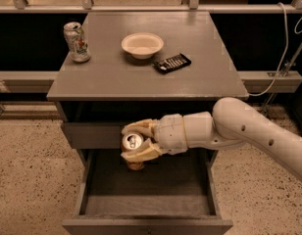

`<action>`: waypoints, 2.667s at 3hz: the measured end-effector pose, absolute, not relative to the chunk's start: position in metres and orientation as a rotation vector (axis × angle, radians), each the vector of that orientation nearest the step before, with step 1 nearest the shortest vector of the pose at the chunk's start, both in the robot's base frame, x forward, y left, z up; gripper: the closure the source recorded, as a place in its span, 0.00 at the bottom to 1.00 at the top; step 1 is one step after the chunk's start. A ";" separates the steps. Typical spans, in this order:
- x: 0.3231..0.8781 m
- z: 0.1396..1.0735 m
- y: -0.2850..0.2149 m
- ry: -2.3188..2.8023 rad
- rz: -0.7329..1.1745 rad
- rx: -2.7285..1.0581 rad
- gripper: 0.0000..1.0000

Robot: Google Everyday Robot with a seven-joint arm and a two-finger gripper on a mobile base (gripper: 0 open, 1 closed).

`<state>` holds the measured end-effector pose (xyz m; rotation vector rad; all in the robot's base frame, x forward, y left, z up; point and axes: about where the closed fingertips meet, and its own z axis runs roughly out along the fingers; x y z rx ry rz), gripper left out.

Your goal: Place orange can into middle drawer

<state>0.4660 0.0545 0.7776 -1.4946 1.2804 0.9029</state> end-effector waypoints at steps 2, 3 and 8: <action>0.468 0.763 0.053 1.301 0.913 -1.493 1.00; 0.467 0.718 0.035 1.349 0.913 -1.454 1.00; 0.433 0.596 -0.041 1.244 0.991 -1.430 1.00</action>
Offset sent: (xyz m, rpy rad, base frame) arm 0.0073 -0.0072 -0.0367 -0.0200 0.0485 -0.0200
